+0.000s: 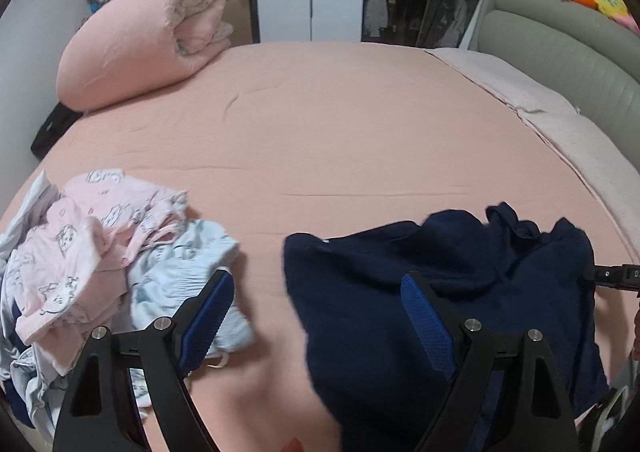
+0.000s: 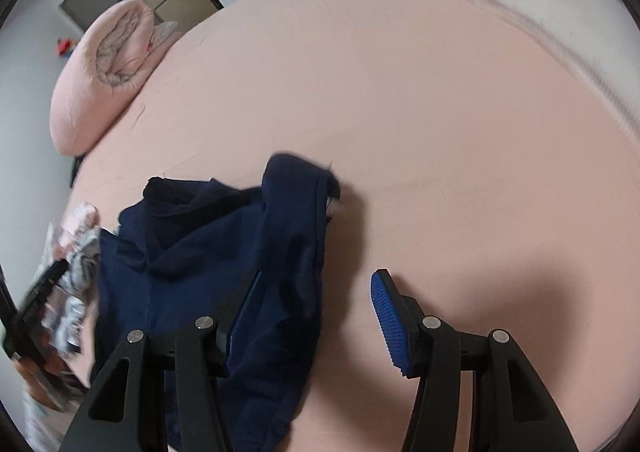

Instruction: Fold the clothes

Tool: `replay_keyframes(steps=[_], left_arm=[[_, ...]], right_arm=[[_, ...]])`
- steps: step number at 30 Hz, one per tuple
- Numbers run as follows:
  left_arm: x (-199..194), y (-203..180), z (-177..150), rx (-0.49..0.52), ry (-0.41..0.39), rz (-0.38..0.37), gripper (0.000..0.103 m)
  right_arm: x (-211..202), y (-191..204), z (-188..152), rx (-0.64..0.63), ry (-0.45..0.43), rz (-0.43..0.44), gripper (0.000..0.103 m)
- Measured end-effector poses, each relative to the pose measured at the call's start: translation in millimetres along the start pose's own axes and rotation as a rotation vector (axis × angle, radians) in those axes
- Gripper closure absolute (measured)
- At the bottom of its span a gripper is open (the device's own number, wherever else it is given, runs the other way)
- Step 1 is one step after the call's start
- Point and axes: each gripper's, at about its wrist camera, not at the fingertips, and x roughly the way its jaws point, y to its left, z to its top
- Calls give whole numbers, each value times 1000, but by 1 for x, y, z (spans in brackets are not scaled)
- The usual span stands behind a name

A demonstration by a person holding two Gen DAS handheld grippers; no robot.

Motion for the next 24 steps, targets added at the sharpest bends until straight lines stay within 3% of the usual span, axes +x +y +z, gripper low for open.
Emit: replay_keyframes(steps=[5,11,15,20,24], left_arm=[[-3,-32,-9,56,-8,-9,15],[-21,-77,-25,187,-46,-36,12],[-33,-106,-38,286,-78,-77,2],[-38,-138,-56,350,-53,-180,0],[-44,-162,-73,421,-49,-207,0]], right_arm=[[-7,-2,-36,94,28,147,48],[-19,-5,-87,138,72,198,48],[-24,-6,-107,182,113,254,48],[-21,-6,-122,237,129,325,48],[-16,-9,-129,310,112,376,49]])
